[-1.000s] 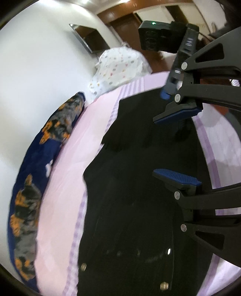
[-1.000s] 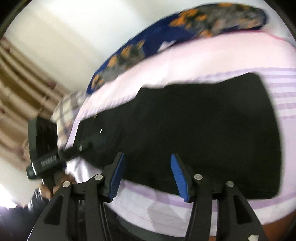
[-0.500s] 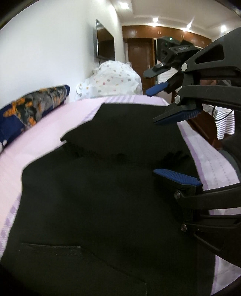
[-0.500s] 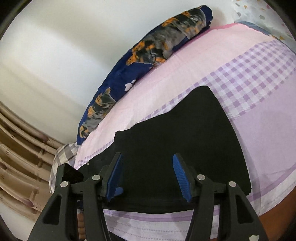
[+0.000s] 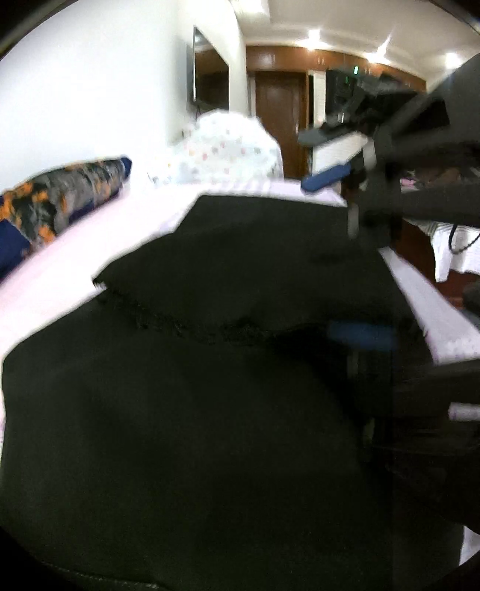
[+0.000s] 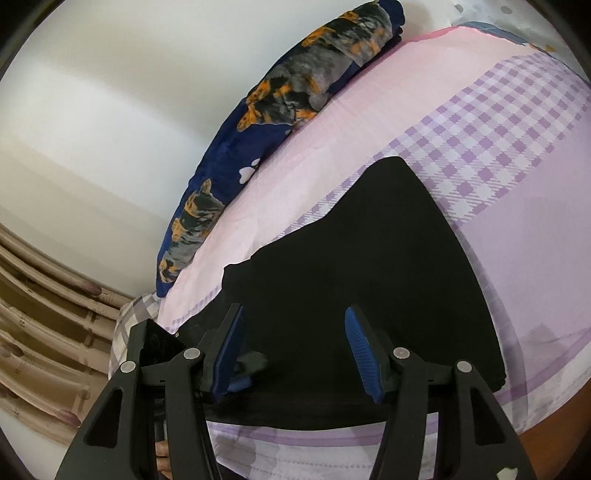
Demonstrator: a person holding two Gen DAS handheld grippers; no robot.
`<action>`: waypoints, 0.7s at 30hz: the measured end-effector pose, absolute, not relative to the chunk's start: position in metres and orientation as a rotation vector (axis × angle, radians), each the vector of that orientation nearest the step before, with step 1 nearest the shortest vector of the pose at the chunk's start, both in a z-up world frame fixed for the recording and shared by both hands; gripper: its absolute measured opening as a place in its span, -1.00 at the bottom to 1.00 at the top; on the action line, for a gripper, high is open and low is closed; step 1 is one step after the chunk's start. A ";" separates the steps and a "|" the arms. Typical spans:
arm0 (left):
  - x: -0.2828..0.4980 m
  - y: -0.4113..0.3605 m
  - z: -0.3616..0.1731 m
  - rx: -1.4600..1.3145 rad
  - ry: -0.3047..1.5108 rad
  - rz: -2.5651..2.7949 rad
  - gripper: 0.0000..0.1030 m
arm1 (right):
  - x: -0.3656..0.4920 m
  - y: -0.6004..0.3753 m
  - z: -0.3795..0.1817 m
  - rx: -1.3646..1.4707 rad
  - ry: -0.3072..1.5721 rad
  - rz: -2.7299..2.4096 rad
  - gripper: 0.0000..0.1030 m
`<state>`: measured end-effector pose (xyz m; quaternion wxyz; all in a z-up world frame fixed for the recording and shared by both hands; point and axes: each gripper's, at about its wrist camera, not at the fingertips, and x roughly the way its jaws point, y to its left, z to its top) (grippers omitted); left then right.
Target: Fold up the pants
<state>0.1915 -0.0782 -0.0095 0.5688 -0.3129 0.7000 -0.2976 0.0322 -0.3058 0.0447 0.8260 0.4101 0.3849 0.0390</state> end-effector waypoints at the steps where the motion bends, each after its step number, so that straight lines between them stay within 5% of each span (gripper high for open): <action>1: 0.192 -0.080 -0.013 -0.741 1.653 -0.683 -0.90 | 0.032 -0.306 0.044 0.873 0.819 0.081 0.05; 21: 0.185 -0.058 -0.001 -0.562 1.575 -0.610 -0.90 | 0.039 -0.303 0.019 0.798 0.972 -0.019 0.02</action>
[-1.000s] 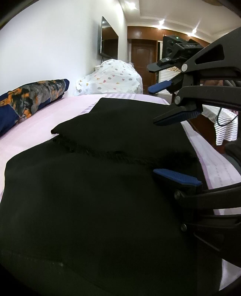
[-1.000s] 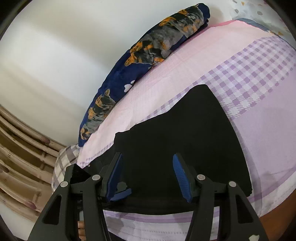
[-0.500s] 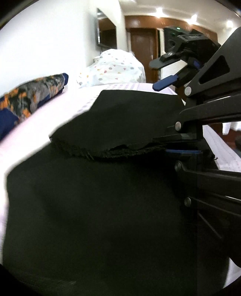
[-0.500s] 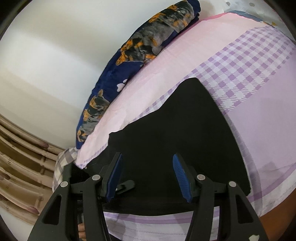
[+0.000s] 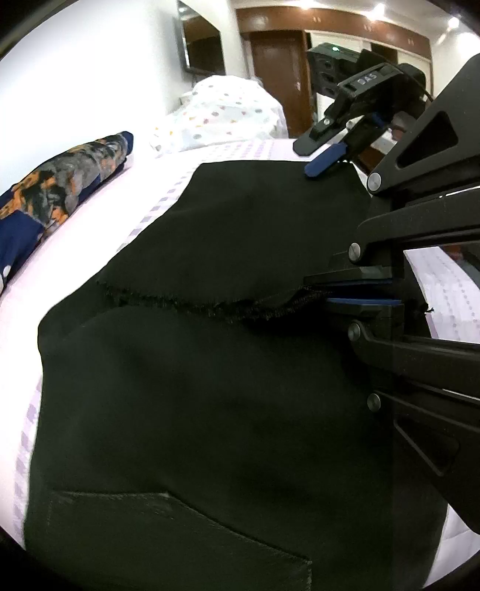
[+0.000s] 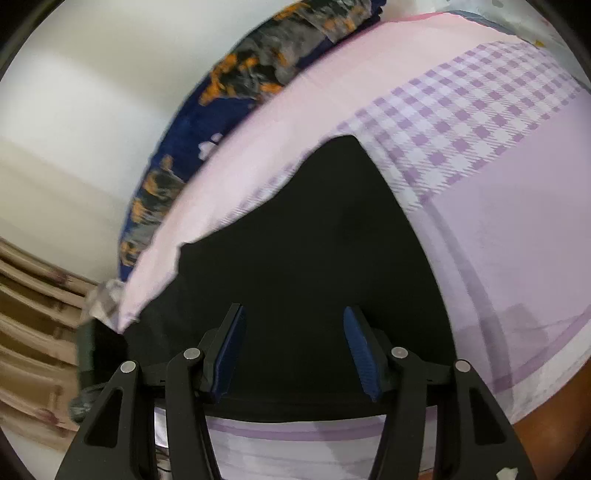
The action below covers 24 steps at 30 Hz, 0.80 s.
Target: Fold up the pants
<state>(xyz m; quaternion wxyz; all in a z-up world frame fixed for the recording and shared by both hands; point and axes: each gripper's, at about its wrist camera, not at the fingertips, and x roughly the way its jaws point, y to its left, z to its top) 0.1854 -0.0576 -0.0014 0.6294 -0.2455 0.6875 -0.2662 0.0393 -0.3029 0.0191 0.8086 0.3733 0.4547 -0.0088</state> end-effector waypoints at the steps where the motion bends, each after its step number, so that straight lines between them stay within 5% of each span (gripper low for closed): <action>1: 0.185 -0.058 -0.001 -0.551 1.574 -0.611 -0.87 | 0.040 -0.303 0.016 0.796 0.985 -0.022 0.02; 8: 0.185 -0.041 0.013 -0.558 1.508 -0.591 -0.71 | 0.041 -0.299 0.014 0.767 1.012 -0.029 0.03; 14: 0.176 0.023 0.051 -0.562 1.302 -0.501 -0.33 | 0.048 -0.285 0.014 0.730 1.050 -0.004 0.06; 24: 0.131 0.162 0.066 -0.740 1.144 -0.302 -0.30 | 0.084 -0.217 0.013 0.614 1.166 0.162 0.06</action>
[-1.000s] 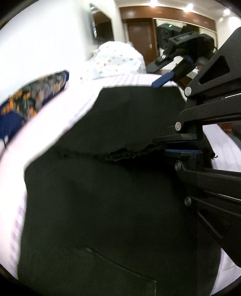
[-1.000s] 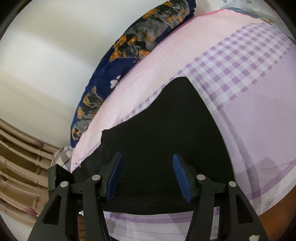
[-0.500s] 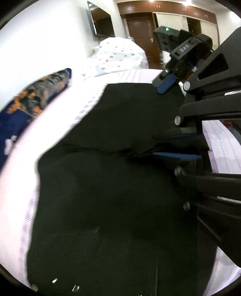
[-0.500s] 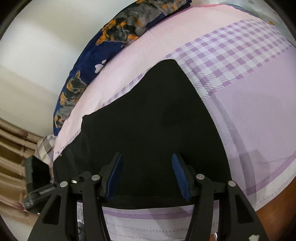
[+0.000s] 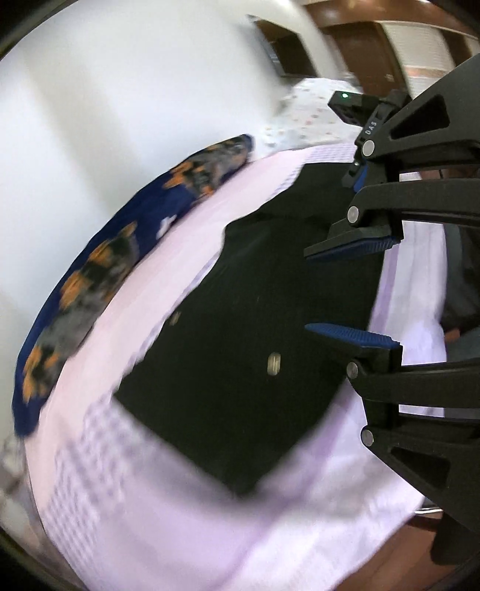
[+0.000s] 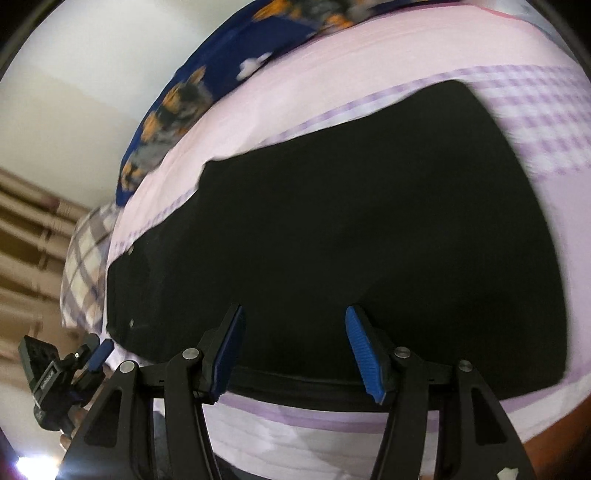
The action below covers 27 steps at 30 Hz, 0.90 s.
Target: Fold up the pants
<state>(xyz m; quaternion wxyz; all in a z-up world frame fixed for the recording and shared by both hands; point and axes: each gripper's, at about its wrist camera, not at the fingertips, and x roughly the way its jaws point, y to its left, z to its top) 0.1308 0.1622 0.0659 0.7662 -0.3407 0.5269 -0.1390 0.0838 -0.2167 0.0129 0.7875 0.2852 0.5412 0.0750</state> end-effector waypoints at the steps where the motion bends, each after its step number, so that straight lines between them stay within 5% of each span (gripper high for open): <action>1: 0.126 0.170 0.063 -0.763 1.144 -0.281 -0.30 | 0.087 -0.209 0.013 0.609 1.177 0.179 0.06; 9: 0.106 0.223 0.020 -1.021 1.144 -0.126 -0.02 | 0.107 -0.151 0.017 0.645 1.197 0.303 0.23; 27: 0.138 0.259 -0.029 -1.237 1.074 -0.055 0.06 | 0.115 -0.131 0.024 0.599 1.196 0.272 0.23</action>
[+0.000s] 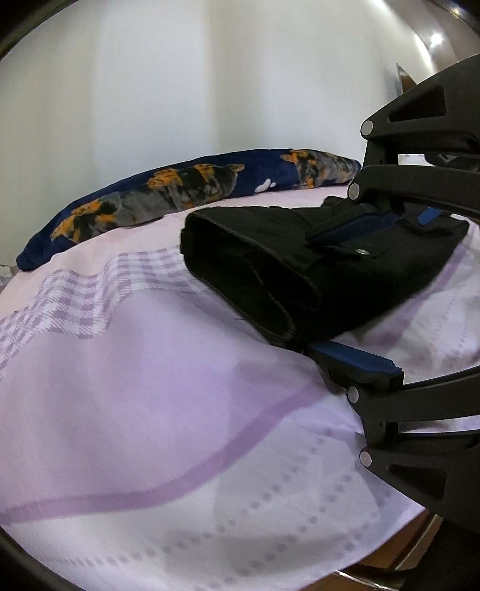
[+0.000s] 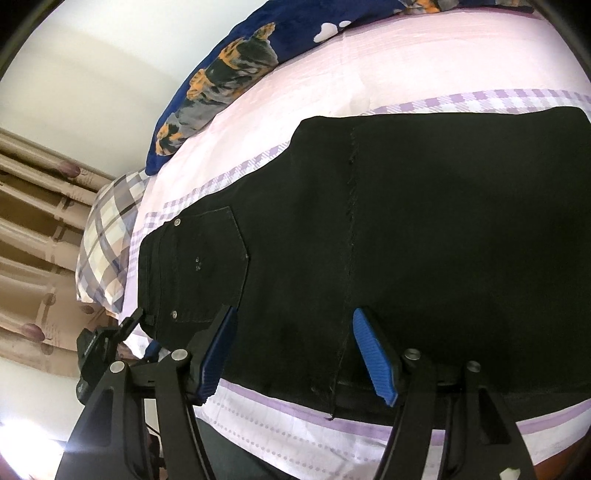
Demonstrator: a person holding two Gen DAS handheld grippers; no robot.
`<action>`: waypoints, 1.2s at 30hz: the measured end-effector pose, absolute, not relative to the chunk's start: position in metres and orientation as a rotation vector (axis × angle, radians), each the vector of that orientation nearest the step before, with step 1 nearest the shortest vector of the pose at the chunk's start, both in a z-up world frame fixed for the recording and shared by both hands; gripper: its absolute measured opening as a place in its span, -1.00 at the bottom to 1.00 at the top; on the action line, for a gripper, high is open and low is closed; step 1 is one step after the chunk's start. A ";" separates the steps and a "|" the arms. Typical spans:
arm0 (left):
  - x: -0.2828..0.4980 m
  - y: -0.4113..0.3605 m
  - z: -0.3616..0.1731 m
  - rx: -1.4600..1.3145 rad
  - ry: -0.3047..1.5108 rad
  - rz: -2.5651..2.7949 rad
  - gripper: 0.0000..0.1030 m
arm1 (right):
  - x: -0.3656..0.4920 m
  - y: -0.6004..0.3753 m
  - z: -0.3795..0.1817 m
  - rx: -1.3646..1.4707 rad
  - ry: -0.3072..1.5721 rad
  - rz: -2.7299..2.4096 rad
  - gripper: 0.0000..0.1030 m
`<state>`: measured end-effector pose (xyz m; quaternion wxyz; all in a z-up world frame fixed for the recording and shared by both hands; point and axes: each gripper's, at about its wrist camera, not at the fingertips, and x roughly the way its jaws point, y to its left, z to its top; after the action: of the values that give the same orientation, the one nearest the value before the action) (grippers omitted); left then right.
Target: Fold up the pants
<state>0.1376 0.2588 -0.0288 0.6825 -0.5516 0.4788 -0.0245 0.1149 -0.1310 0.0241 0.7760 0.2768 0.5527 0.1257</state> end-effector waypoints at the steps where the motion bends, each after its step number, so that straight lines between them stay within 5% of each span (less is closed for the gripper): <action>1: 0.139 0.259 -0.029 -1.246 1.071 -0.048 0.04 | 0.115 -0.131 0.024 0.597 1.195 0.273 0.23; 2: 0.139 0.258 -0.029 -1.240 1.072 -0.040 -0.02 | 0.115 -0.131 0.024 0.597 1.193 0.272 0.23; 4: 0.140 0.256 -0.026 -1.165 1.098 -0.010 -0.48 | 0.115 -0.130 0.026 0.596 1.188 0.274 0.23; 7: 0.141 0.250 -0.010 -1.097 1.083 -0.011 -0.57 | 0.113 -0.136 0.031 0.595 1.171 0.270 0.23; 21: 0.183 0.086 0.153 -0.508 0.927 -0.438 -0.62 | 0.082 -0.235 0.065 0.708 0.989 0.133 0.24; 36: 0.161 -0.092 0.091 -0.222 1.232 -0.747 -0.62 | 0.051 -0.295 0.047 0.836 0.943 0.057 0.24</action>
<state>0.1614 -0.0921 0.0914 0.7460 -0.1012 0.5629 -0.3412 0.0511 -0.2952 0.0473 0.8076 0.3907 0.4410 0.0264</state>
